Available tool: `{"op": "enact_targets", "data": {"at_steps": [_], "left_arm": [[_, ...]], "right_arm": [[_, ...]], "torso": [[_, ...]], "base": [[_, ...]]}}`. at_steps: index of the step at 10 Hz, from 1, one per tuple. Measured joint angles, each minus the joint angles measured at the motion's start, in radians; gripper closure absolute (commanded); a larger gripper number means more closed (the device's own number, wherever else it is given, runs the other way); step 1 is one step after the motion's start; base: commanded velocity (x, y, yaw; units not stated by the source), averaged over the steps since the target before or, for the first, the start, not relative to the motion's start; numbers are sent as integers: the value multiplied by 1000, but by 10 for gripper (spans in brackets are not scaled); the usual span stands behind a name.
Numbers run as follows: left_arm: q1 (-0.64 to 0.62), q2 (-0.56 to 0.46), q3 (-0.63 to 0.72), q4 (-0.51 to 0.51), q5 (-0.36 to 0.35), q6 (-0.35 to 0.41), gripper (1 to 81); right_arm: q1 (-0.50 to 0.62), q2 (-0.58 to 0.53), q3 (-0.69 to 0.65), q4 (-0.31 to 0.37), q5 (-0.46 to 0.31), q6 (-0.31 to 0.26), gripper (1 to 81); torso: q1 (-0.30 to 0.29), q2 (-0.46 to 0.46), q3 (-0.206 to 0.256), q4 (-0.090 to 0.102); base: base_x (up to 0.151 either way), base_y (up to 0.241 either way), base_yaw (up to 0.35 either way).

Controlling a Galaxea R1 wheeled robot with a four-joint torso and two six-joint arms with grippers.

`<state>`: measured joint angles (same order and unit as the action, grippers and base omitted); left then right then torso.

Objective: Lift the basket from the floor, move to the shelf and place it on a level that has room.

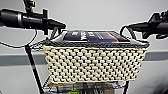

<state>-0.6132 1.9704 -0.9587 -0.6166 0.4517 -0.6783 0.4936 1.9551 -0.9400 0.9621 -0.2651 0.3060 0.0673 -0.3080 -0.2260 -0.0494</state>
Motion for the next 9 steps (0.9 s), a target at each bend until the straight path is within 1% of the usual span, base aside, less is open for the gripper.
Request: {"op": "enact_targets", "data": {"at_steps": [4,7,9], "left_arm": [[-9,53,-84,-24,11,0,811],[-54,84,-123,-37,23,-1,811],[-75,103,-150,-47,31,0,811]], "right_arm": [[33,46,-88,0,-47,17,811],[69,64,-131,3,-63,22,811],[99,84,-164,3,-99,33,811]], "torso": [[0,0,0,0],[0,0,0,0],[0,0,0,0]], "base": [[0,0,0],[0,0,0],[0,0,0]]}}
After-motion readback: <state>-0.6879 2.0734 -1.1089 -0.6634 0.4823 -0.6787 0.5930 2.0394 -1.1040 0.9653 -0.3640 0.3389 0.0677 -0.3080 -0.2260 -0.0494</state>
